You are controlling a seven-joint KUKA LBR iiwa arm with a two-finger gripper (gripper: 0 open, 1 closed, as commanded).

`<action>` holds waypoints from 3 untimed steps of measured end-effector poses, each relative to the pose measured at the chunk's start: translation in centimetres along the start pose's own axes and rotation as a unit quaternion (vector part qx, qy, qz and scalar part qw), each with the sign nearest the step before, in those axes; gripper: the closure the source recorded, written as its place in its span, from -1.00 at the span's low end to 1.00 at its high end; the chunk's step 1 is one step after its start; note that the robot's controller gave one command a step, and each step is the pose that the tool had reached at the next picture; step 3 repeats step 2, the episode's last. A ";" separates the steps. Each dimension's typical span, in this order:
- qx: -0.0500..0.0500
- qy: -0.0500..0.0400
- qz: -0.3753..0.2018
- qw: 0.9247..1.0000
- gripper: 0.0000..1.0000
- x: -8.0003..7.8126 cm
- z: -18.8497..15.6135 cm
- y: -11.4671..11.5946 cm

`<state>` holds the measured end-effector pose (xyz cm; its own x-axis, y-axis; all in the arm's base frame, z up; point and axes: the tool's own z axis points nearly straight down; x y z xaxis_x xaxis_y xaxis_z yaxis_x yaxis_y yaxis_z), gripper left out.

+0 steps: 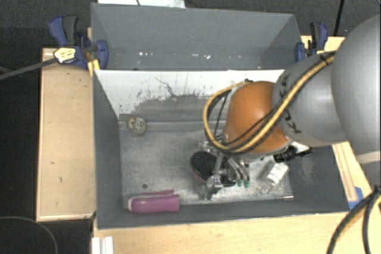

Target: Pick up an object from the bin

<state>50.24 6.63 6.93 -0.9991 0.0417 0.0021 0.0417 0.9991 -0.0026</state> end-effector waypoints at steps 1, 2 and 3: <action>-0.002 -0.002 -0.002 1.000 1.00 0.0 -0.3 0.6; -0.002 -0.006 -0.027 1.000 1.00 0.6 -15.7 -1.1; -0.002 -0.006 -0.027 1.000 1.00 0.6 -15.7 -1.1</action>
Offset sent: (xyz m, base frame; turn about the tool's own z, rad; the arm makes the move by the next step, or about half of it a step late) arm 0.0000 0.0000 0.0000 0.0000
